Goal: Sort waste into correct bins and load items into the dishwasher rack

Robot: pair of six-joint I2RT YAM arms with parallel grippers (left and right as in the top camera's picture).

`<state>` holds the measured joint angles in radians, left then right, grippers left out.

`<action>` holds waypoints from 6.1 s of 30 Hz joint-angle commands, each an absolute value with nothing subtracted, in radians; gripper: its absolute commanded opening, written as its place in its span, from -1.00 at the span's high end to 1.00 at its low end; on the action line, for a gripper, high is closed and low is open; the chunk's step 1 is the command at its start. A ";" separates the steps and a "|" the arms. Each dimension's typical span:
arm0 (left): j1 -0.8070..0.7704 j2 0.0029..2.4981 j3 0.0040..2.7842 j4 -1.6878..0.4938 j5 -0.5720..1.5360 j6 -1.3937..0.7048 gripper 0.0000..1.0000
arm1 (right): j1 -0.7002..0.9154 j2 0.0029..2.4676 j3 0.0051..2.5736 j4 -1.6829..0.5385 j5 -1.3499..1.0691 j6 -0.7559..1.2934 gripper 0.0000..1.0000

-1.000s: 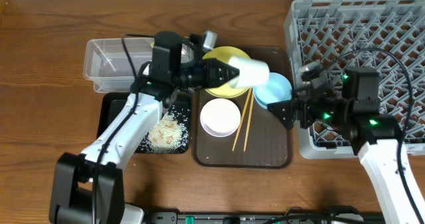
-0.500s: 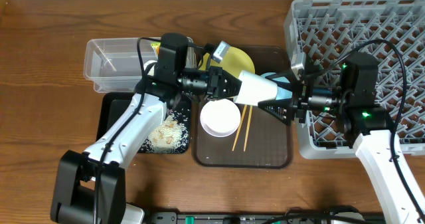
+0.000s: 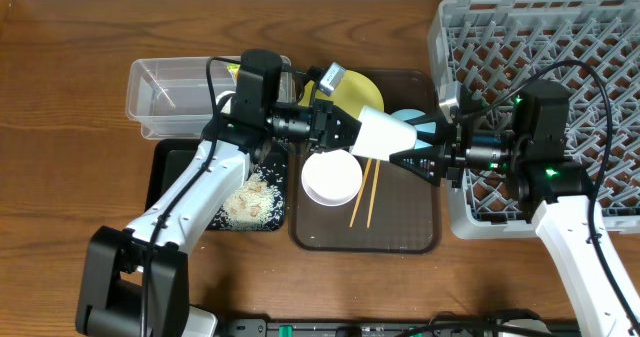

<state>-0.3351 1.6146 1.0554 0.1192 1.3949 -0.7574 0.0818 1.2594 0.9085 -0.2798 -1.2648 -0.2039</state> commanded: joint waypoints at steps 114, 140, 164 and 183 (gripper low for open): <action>-0.237 1.266 1.051 -0.741 0.226 -0.237 -0.53 | 0.289 1.921 1.297 -0.737 0.149 0.232 -0.47; -0.237 1.266 1.051 -0.744 0.226 -0.237 -0.53 | 0.292 1.917 1.299 -0.759 0.109 0.231 0.98; -0.237 1.266 1.051 -0.743 0.223 -0.237 -0.53 | 0.199 1.633 1.399 -0.221 0.836 -0.029 0.98; -0.237 1.266 1.051 -0.736 0.223 -0.237 -0.53 | 0.105 2.005 1.399 0.506 0.976 -0.422 0.98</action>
